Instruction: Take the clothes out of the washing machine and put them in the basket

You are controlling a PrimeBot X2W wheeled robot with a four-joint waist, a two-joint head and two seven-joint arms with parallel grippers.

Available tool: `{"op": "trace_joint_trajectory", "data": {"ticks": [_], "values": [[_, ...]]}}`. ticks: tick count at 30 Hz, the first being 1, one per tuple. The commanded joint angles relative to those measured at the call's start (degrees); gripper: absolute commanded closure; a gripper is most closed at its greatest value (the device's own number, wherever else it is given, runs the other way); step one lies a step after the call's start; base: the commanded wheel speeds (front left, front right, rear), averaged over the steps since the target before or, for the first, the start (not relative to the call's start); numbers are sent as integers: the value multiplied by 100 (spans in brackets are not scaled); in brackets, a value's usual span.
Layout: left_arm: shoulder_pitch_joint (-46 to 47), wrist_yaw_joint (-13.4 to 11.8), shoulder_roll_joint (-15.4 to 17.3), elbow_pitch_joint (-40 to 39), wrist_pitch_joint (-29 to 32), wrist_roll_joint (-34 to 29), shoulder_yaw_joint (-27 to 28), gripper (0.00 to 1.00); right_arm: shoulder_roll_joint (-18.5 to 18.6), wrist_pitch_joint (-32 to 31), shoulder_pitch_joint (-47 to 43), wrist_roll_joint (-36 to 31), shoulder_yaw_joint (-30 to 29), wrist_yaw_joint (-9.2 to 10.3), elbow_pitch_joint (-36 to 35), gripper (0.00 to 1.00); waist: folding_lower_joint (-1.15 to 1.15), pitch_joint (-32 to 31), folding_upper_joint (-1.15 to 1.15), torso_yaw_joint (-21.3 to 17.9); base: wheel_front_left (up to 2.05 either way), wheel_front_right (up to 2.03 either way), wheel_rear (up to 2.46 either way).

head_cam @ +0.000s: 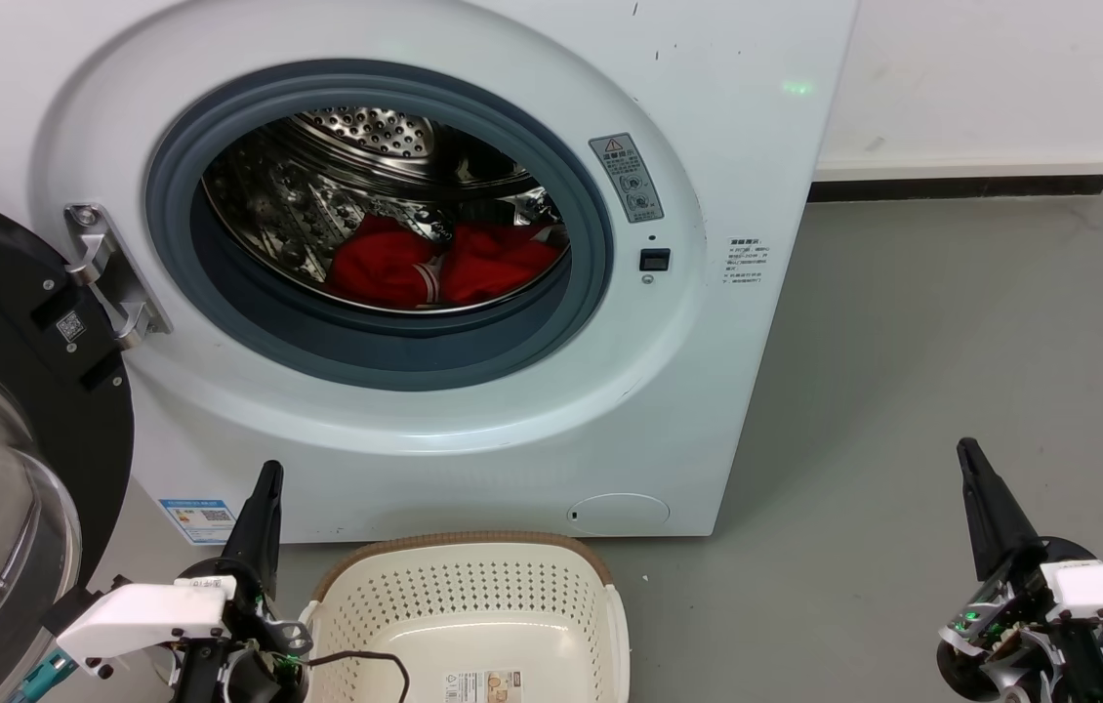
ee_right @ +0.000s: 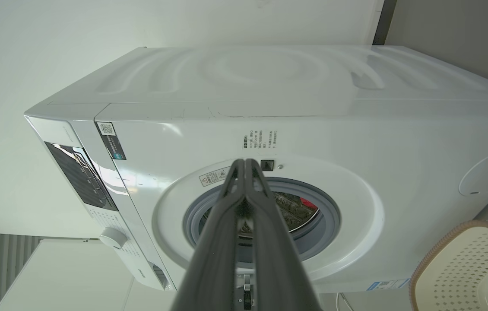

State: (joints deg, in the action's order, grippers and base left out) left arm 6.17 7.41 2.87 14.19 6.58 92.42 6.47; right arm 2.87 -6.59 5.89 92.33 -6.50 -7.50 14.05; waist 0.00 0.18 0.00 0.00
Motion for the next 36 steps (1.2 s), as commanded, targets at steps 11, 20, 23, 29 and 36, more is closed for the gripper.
{"op": "trace_joint_trajectory", "data": {"ticks": [11, 20, 23, 29, 36], "values": [[29, 21, 1, -14, 10, 0, 12, 100, 1, -5, 78, 20, -3, 3, 7, 100, 0, 0, 0, 0, 0, 0, 0], [29, 21, 1, -14, 10, 0, 12, 100, 1, -5, 78, 20, -3, 2, 7, 100, 0, 0, 0, 0, 0, 0, 0], [29, 21, 1, -14, 10, 0, 12, 100, 1, -5, 78, 20, -3, 3, 7, 100, 0, 0, 0, 0, 0, 0, 0], [-8, -1, -2, 18, -5, -2, -2, 0, -1, 4, -9, -4, 2, -1, 13, 0, 0, 0, 0, 0, 0, 0, 0], [-178, -7, -17, 135, -82, -33, -39, 0, -18, 80, -167, -34, 41, 0, 132, 0, 0, 4, 0, -1, 0, 0, 0]]}}
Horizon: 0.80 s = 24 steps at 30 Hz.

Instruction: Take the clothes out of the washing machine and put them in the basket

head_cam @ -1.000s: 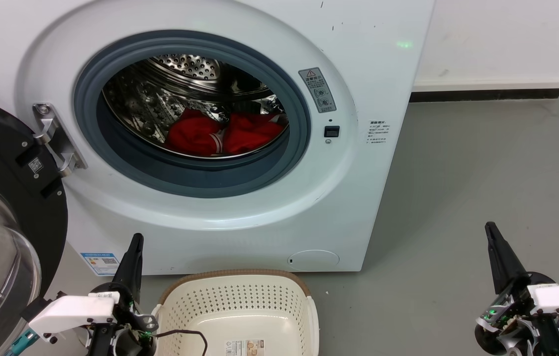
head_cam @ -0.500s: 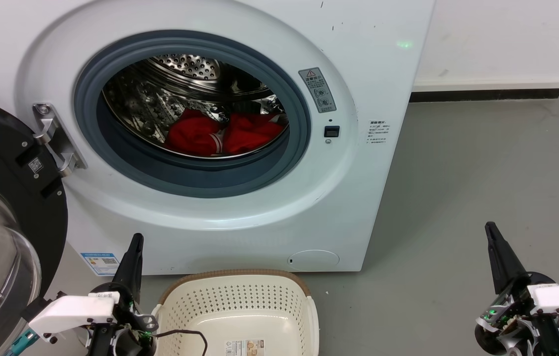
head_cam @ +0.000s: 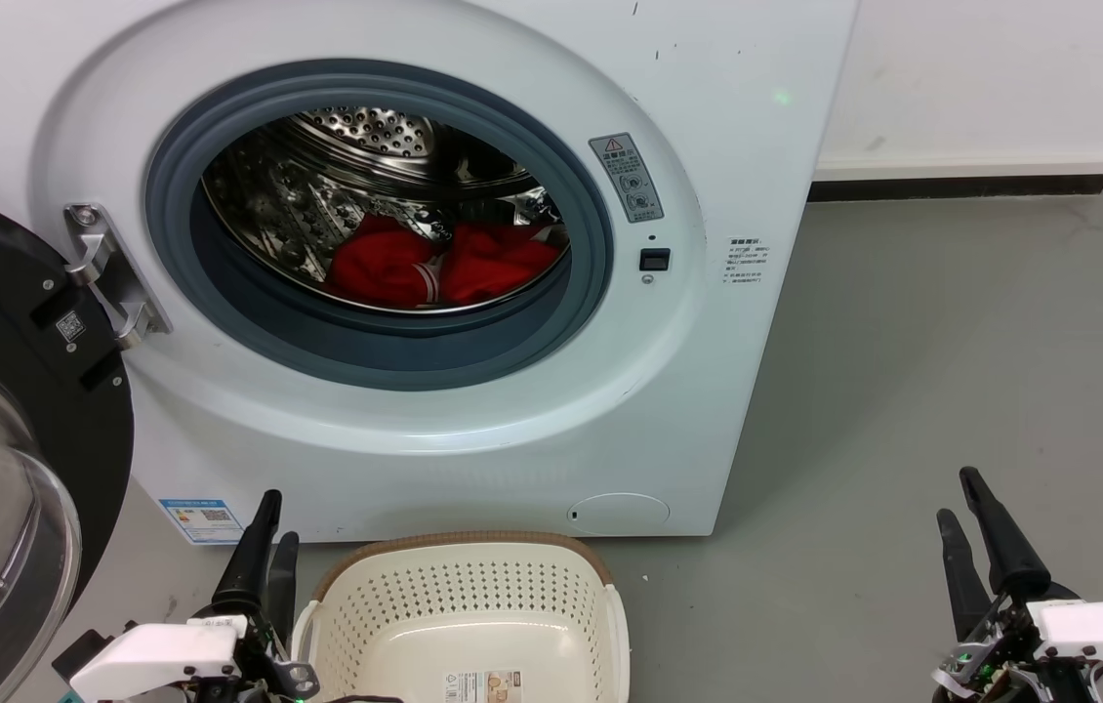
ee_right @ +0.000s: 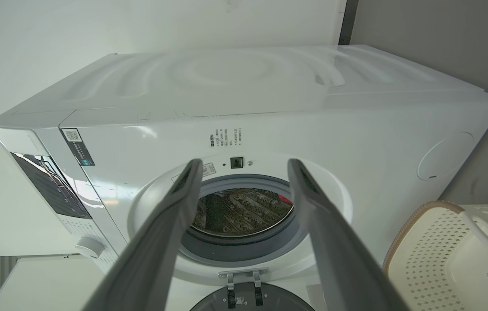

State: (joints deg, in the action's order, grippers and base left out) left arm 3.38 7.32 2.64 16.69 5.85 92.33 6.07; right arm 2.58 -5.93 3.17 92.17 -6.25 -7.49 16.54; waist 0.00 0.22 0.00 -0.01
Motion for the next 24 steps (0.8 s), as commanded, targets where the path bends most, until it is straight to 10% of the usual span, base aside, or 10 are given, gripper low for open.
{"op": "trace_joint_trajectory", "data": {"ticks": [1, 12, 24], "values": [[88, 2, 7, -140, -40, -39, 0, 0, 12, 44, 94, -32, 24, -1, -134, 0, 0, 0, 0, -1, 0, 0, 0], [-6, 5, 10, -225, -348, -492, 179, 0, 16, 353, 34, -343, 15, -1, -201, 0, 0, 5, 0, -10, 0, 0, 0], [52, 8, 14, -389, -687, -1560, 821, 0, 21, 694, 94, -2515, -310, -1, -490, 0, 0, 21, 0, -28, 0, 0, 0]]}}
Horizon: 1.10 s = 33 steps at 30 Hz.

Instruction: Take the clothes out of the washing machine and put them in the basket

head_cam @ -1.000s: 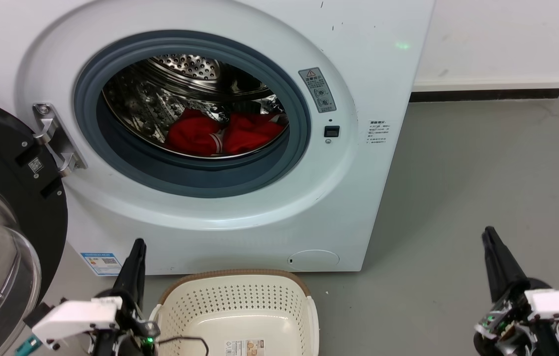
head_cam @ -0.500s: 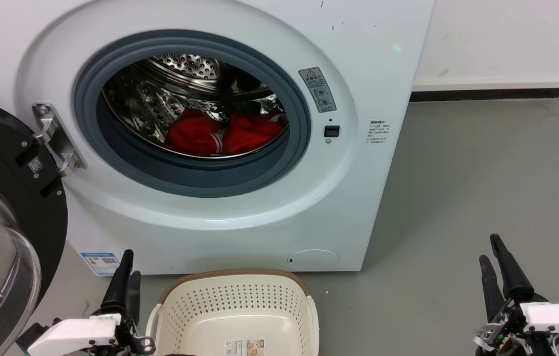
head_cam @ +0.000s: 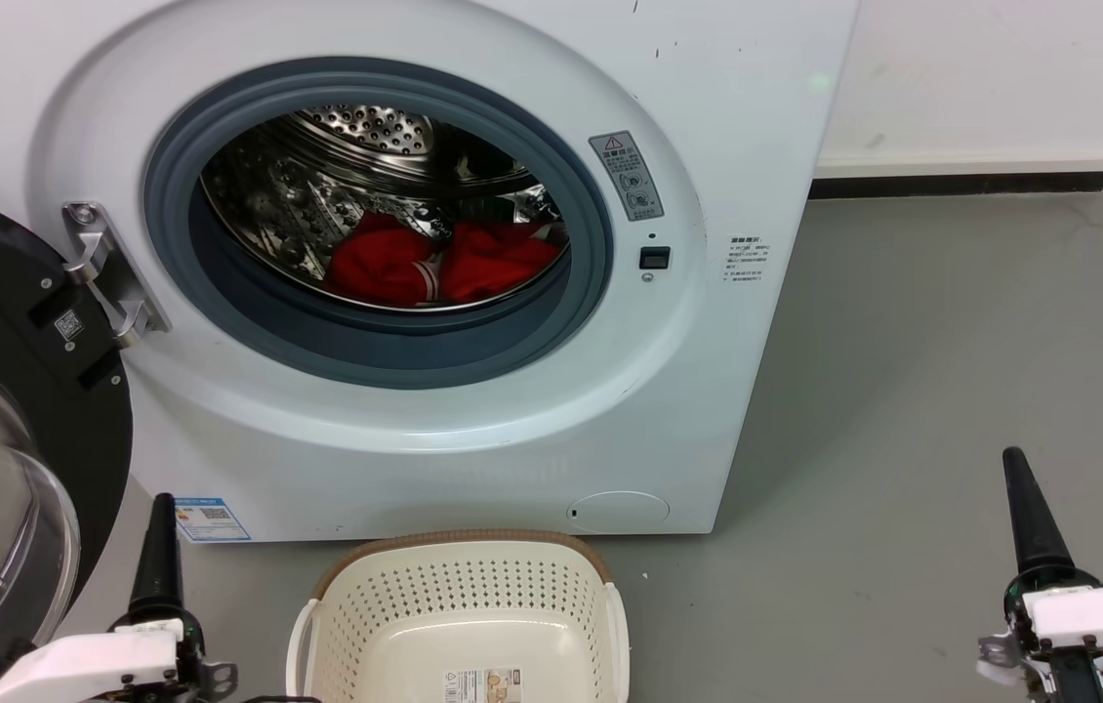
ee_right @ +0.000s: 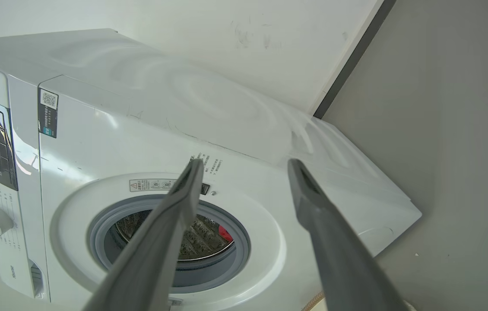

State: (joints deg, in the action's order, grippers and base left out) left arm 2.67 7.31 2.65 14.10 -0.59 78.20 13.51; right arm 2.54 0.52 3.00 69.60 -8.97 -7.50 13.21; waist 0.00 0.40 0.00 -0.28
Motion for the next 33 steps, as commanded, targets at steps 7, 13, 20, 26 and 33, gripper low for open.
{"op": "trace_joint_trajectory", "data": {"ticks": [7, 13, 20, 26, 33], "values": [[172, -122, 16, -482, -196, -985, 340, 0, 27, 201, 93, -1737, 11, 0, -698, 0, 0, 20, 0, -12, 0, 0, 0], [134, -439, 17, -1111, -319, -1767, 249, 0, 29, 324, 32, -2874, 240, 1, -1167, 0, 0, 43, 0, -17, 0, 0, 0], [-98, -654, 17, -1727, -449, -2741, -310, 0, 31, 458, -9, -3656, 327, 0, -1467, 0, 0, 61, 0, -12, 0, 0, 0], [-207, -855, 19, -2014, -557, -3427, -652, 0, 33, 567, -44, -4260, 402, 0, -1634, 0, 0, 66, 0, -8, 0, 0, 0], [-298, -1104, 20, -2266, -677, -4077, -934, 0, 35, 683, -119, -5012, 507, 0, -1755, 0, 0, 83, 0, -21, 0, 0, 0]]}}
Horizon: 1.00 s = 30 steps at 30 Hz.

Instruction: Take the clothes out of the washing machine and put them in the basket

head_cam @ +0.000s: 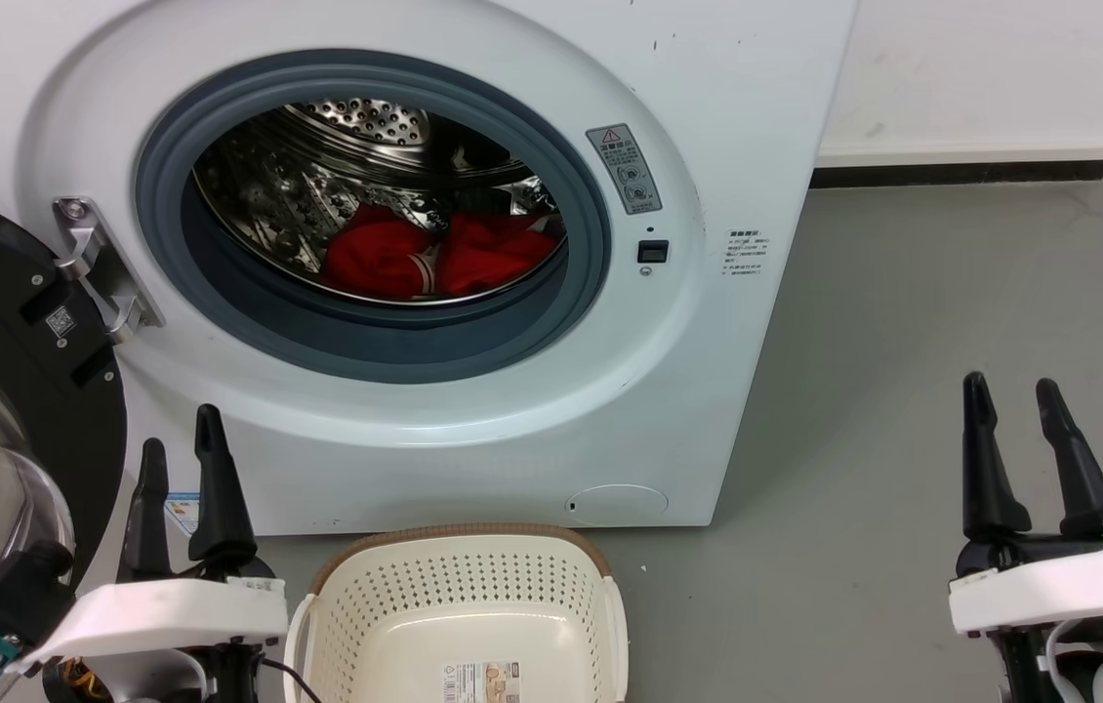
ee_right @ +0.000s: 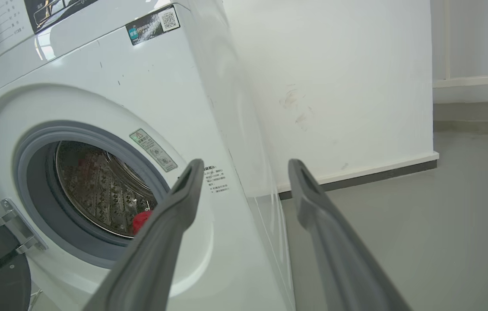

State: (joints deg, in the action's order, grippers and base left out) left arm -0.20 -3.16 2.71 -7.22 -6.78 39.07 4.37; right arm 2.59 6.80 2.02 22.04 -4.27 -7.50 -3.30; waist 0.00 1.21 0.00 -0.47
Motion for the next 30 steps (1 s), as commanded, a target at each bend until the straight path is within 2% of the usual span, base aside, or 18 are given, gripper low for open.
{"op": "trace_joint_trajectory", "data": {"ticks": [1, 9, 16, 30], "values": [[-14, -81, 15, -158, -71, -246, -45, 0, 31, 69, -35, -428, 63, 1, -109, 0, 0, 5, 0, -5, 0, 0, 0], [-69, -264, 35, -291, -196, -1276, -350, 0, 31, 197, -53, -1104, 27, 1, -152, 0, 0, 21, 0, -28, 0, 0, 0], [-159, -539, 144, -220, -283, -1662, -579, 0, 33, 286, -133, -1527, 87, 1, -139, 0, 0, 18, 0, -46, 0, 0, 0], [-303, -527, 403, 280, -471, -2420, -979, 0, 34, 469, -276, -2336, 133, 2, 181, 0, 0, -3, 0, -101, 0, 0, 0]]}}
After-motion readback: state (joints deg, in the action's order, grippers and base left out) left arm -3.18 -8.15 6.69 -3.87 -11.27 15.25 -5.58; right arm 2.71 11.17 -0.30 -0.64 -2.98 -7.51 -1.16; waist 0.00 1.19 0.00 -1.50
